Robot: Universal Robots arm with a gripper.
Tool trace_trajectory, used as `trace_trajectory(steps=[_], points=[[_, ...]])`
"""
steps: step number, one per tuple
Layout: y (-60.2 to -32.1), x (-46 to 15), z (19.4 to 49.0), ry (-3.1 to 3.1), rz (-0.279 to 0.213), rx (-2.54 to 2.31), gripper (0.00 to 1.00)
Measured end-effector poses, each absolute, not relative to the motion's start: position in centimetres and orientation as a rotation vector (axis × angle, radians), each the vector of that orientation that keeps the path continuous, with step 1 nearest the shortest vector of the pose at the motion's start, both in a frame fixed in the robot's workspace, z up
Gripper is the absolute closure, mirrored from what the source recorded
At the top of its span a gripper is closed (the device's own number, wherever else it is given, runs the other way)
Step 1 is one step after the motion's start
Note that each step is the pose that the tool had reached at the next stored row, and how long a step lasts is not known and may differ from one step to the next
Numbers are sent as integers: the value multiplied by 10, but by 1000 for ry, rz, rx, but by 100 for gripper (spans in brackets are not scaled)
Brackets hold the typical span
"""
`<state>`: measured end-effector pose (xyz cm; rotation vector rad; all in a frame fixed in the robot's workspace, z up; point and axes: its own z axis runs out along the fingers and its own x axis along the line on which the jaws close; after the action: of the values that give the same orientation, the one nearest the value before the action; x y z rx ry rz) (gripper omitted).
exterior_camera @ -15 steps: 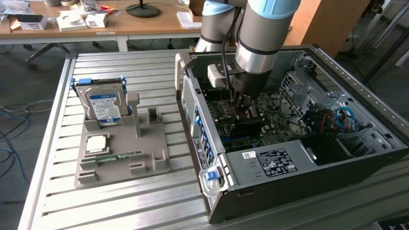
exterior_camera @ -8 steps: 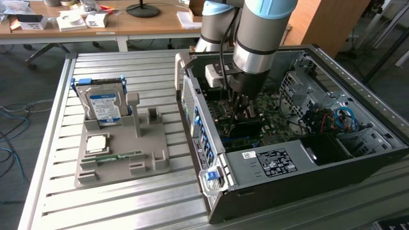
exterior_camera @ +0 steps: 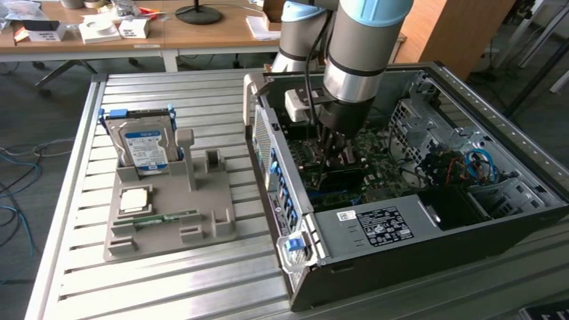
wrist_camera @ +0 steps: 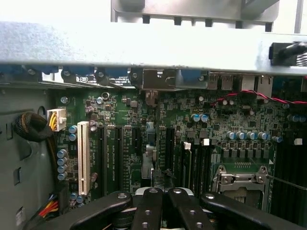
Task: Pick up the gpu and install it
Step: 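Press down on the gpu until it lock into place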
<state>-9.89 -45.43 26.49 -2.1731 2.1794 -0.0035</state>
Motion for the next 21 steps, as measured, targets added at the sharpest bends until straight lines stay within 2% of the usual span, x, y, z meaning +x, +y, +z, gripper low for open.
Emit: trace_trajectory(steps=[12, 21], points=[[-455, -101, 266, 2179, -6, -2172, 89], [-455, -101, 288, 2178, -6, -2172, 89]])
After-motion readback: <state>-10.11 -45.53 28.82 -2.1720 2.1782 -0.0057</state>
